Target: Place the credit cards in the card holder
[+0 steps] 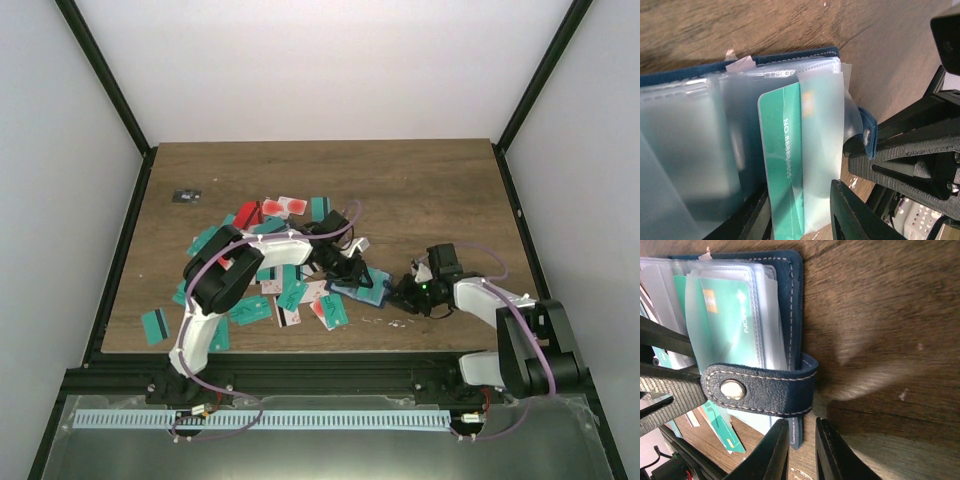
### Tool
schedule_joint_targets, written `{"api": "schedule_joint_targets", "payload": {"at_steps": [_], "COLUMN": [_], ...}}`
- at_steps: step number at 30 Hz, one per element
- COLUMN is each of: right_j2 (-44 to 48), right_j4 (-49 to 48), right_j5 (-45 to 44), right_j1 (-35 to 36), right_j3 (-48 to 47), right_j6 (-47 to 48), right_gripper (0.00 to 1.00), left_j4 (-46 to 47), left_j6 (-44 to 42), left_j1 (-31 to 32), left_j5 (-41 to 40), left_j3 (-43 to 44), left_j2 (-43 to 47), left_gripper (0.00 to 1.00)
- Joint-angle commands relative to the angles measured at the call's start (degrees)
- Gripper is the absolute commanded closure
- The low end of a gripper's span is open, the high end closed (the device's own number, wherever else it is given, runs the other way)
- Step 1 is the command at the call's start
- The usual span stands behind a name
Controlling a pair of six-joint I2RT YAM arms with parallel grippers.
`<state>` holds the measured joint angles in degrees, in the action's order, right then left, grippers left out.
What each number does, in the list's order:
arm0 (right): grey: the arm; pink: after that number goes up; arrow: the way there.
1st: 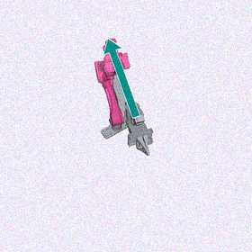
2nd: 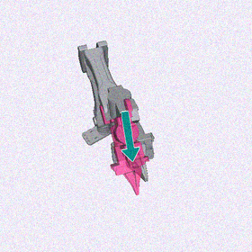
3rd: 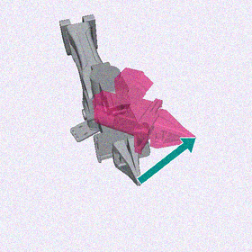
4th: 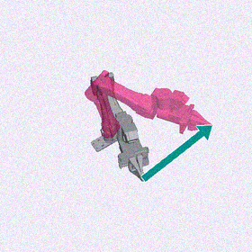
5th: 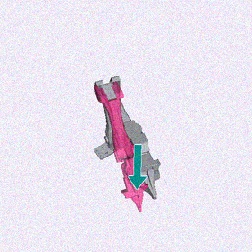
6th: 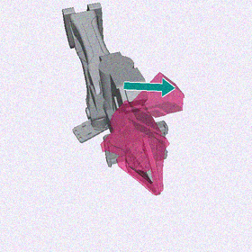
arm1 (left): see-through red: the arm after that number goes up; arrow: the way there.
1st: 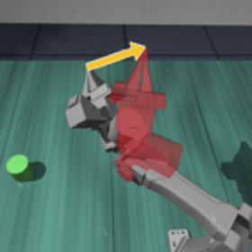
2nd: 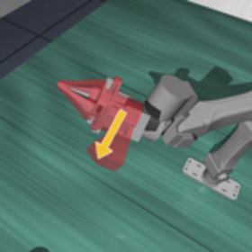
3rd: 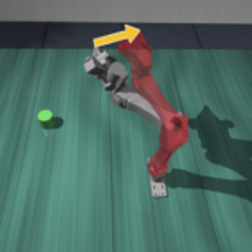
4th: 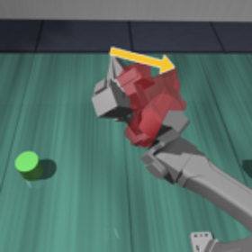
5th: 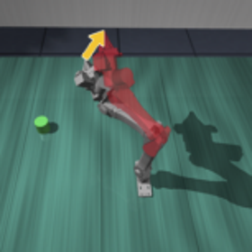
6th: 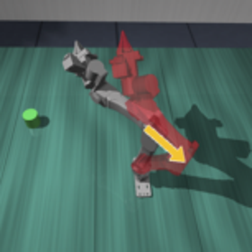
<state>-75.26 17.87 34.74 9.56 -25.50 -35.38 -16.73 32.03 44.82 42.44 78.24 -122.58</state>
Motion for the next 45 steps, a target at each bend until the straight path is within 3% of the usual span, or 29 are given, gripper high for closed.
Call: {"api": "schedule_joint_targets", "payload": {"at_steps": [1, 12, 18, 22, 26, 32, 39, 45], "right_j2": [1.93, 4.35, 6.59, 6.78, 4.76, 0.70, -4.50, -8.56], "right_j4": [2.86, 4.28, 0.76, -3.23, -5.36, -9.86, -10.06, -4.72], "right_j5": [-1.25, -0.52, 6.86, 11.33, 12.36, 13.28, 10.20, 3.62], "right_j1": [-0.04, -0.11, -0.07, 0.38, 1.41, 3.45, 3.42, 2.44], "right_j3": [-2.18, -2.58, -2.07, -0.83, -0.43, -0.26, -1.53, -7.00], "right_j6": [1.50, 1.76, 1.75, 0.09, -0.37, -1.67, -0.95, 2.39], "right_gripper": [0.82, 0.79, 0.75, 0.74, 0.74, 0.75, 0.78, 0.82], "left_j4": [-4.46, -12.54, -16.55, -17.10, -16.83, -16.26, -14.82, -12.84], "left_j6": [-1.16, -1.47, -2.32, -4.07, -4.94, -5.31, -3.64, 0.33], "left_j1": [0.29, 0.60, 0.58, 0.53, 0.52, 0.50, 0.92, 2.20], "left_j5": [-3.47, -7.65, -10.14, -11.78, -12.20, -12.66, -12.83, -11.13], "left_j3": [0.80, 3.58, 5.16, 5.47, 5.79, 6.22, 2.85, 0.29], "left_j2": [2.00, 5.96, 8.71, 7.98, 5.52, 2.56, 1.63, 3.24], "left_gripper": [0.64, 0.32, 0.22, 0.29, 0.45, 0.61, 0.64, 0.67]}}
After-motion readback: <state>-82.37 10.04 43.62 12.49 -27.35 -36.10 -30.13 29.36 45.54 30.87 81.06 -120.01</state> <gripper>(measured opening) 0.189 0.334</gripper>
